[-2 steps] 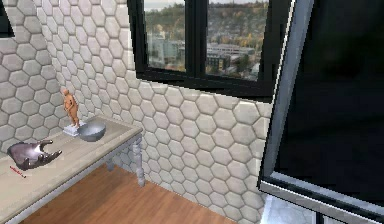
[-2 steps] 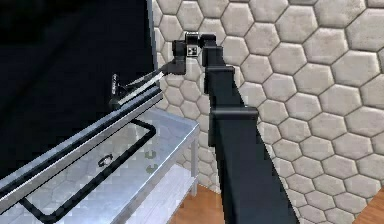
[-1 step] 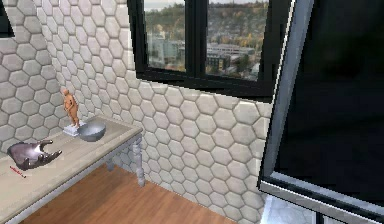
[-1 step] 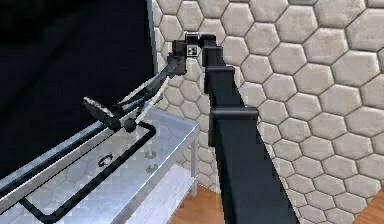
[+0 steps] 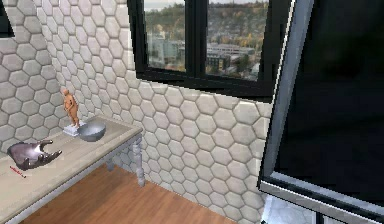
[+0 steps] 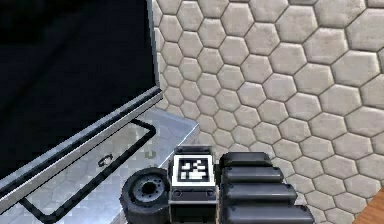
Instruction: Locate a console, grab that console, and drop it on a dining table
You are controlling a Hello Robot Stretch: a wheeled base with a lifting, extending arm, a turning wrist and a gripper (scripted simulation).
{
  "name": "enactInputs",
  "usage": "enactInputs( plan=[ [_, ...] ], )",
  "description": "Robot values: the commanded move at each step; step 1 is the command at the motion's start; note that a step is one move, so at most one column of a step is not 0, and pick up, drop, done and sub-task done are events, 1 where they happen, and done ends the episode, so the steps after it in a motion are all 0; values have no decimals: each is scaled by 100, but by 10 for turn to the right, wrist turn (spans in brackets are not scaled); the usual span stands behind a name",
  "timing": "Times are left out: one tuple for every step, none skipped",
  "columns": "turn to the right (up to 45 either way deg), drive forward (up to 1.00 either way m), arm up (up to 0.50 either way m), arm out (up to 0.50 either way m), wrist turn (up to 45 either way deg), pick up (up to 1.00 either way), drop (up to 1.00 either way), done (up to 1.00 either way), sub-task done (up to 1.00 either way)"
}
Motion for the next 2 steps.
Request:
enactInputs(
  plan=[
    [-450, 0, 0, 0, 0, 0, 0, 0, 0],
    [-450, 0, 0, 0, 0, 0, 0, 0, 0]
  ],
)
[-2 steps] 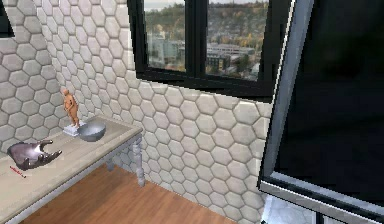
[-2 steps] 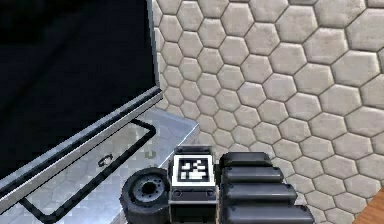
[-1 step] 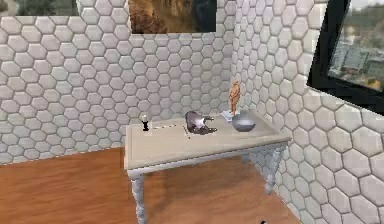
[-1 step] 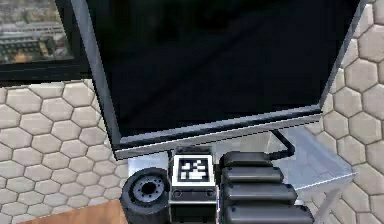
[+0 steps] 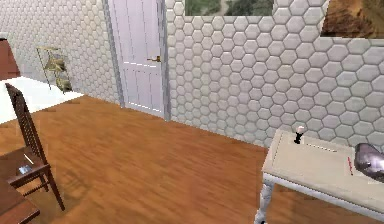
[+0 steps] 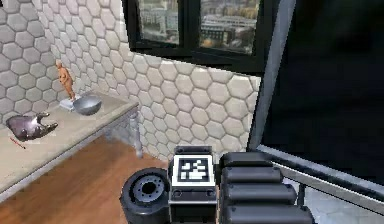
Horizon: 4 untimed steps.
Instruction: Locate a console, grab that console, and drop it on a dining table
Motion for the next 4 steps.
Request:
enactInputs(
  plan=[
    [-60, 0, 0, 0, 0, 0, 0, 0, 0],
    [0, 75, 0, 0, 0, 0, 0, 0, 0],
    [-300, 0, 0, 0, 0, 0, 0, 0, 0],
    [0, 95, 0, 0, 0, 0, 0, 0, 0]
  ],
)
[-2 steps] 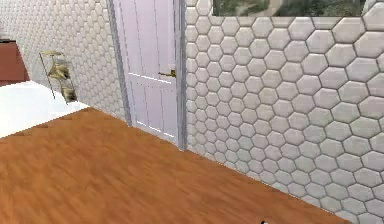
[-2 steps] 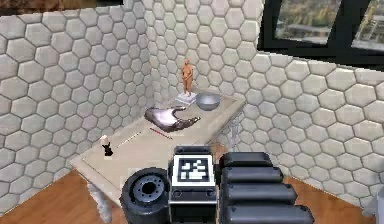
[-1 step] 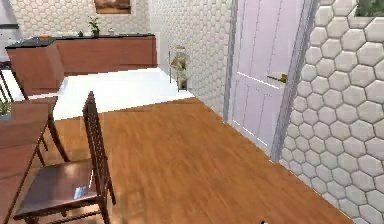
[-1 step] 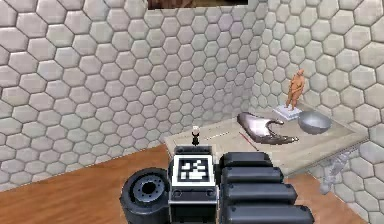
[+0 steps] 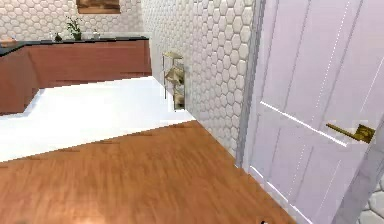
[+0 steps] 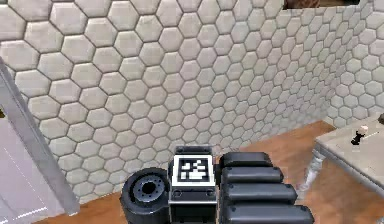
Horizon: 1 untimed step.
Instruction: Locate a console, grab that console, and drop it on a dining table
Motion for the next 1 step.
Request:
enactInputs(
  plan=[
    [-240, 0, 0, 0, 0, 0, 0, 0, 0]
  ],
)
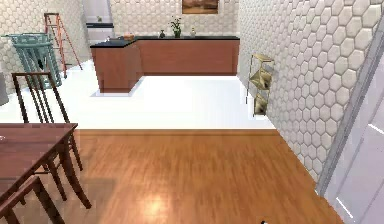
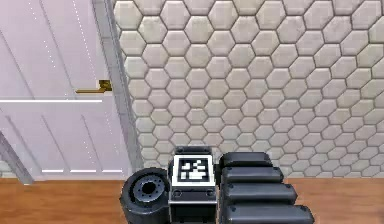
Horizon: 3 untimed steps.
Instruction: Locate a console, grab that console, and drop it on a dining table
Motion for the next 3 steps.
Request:
enactInputs(
  plan=[
    [0, 80, 0, 0, 0, 0, 0, 0, 0],
    [-330, 0, 0, 0, 0, 0, 0, 0, 0],
    [0, 100, 0, 0, 0, 0, 0, 0, 0]
  ],
)
